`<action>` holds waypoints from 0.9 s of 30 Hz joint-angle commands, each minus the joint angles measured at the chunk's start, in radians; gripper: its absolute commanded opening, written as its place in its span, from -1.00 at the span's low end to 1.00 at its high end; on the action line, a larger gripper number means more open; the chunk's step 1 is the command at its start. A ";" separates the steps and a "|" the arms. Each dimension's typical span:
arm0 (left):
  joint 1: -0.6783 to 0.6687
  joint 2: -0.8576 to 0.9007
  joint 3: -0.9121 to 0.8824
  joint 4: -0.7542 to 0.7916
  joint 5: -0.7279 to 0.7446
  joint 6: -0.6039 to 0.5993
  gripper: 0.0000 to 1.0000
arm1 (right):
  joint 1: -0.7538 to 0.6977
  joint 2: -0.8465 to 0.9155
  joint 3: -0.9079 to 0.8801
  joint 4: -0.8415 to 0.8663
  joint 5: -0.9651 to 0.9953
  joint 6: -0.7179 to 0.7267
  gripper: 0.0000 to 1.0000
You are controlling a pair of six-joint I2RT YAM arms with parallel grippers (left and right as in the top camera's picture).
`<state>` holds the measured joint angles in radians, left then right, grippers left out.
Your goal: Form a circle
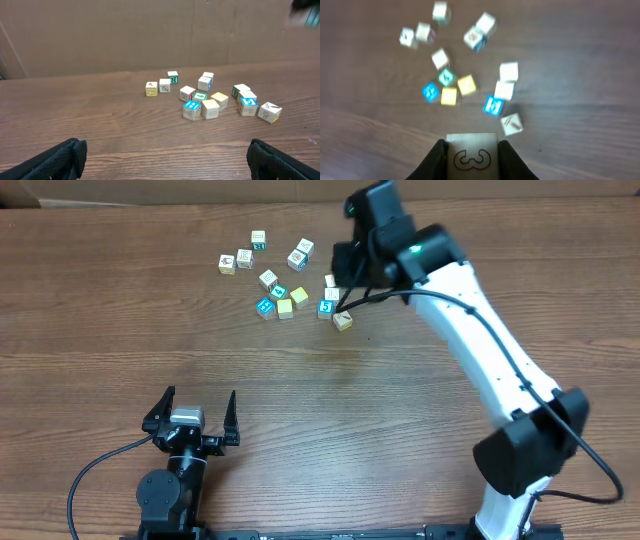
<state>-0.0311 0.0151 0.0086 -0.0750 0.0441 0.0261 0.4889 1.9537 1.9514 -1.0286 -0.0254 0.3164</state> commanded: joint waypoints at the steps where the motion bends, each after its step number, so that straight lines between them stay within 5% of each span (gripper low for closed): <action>1: -0.001 -0.011 -0.004 -0.001 -0.003 0.012 0.99 | 0.056 0.037 -0.062 0.014 -0.005 0.037 -0.66; 11: -0.001 -0.011 -0.004 -0.001 -0.003 0.012 0.99 | 0.135 0.138 -0.220 0.149 0.032 0.183 -0.59; 27: -0.001 -0.011 -0.004 -0.001 -0.003 0.012 0.99 | 0.203 0.237 -0.314 0.314 0.122 0.222 -0.55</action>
<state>-0.0311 0.0151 0.0086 -0.0750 0.0441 0.0265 0.6819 2.1788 1.6428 -0.7273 0.0536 0.5201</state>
